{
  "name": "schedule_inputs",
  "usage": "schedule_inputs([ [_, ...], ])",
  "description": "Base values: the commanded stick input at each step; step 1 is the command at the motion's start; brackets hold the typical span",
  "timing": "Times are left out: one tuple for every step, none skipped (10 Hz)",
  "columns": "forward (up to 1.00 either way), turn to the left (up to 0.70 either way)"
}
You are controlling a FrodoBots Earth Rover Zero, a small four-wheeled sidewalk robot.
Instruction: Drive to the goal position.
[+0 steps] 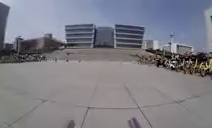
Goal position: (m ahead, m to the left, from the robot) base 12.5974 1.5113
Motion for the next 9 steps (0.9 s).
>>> schedule_inputs([
  [1.0,0.0],
  [1.0,0.0],
  [1.0,0.0],
  [1.0,0.0],
  [1.0,0.0],
  [1.0,0.0],
  [1.0,0.0],
  [1.0,0.0],
  [1.0,0.0],
])
